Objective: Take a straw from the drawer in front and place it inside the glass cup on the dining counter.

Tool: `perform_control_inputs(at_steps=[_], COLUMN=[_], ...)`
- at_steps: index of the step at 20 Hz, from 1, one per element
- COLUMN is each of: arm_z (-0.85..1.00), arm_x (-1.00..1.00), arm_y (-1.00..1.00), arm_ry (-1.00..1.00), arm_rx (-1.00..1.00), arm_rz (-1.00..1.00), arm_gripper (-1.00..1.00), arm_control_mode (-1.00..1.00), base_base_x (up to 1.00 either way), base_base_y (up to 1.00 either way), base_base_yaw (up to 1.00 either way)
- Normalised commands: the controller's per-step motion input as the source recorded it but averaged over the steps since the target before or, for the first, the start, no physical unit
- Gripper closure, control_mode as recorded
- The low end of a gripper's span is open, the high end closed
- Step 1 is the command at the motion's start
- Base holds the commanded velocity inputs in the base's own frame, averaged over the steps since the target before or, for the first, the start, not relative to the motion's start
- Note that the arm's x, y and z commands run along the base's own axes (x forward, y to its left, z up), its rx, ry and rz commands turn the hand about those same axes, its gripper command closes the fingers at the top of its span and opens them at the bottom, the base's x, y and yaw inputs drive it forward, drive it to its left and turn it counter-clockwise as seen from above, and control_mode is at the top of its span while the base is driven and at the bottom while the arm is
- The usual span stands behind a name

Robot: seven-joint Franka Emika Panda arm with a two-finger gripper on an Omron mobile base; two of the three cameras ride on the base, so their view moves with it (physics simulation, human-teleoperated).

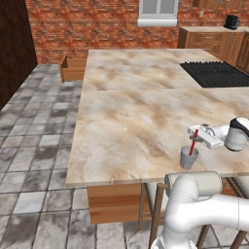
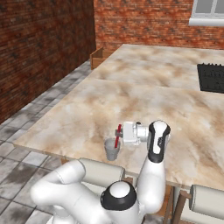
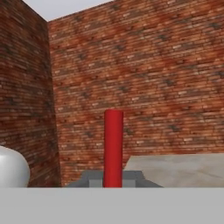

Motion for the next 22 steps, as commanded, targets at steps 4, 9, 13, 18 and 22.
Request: perform_control_inputs(at_steps=[4, 9, 13, 18, 22], arm_z=[-0.07, 0.0, 0.0, 0.0, 0.0], arm_x=[-0.05, 0.0, 0.0, 0.0, 0.0], arm_y=[0.0, 0.0, 0.0, 0.0, 0.0], arm_ry=[0.0, -0.01, -0.09, -0.22, -0.31], arm_rx=[0.0, 0.0, -0.04, -0.24, -0.42], arm_rz=[0.0, 0.0, 0.0, -0.04, -0.06], arm_gripper=[-1.0, -1.0, -1.0, -1.0, -1.0], arm_control_mode=[-1.0, -1.0, -1.0, -1.0, -1.0], base_base_x=[0.0, 0.0, 0.0, 0.0, 0.0], base_base_y=[0.0, 0.0, 0.0, 0.0, 0.0], base_base_yaw=[0.0, 0.0, 0.0, 0.0, 0.0])
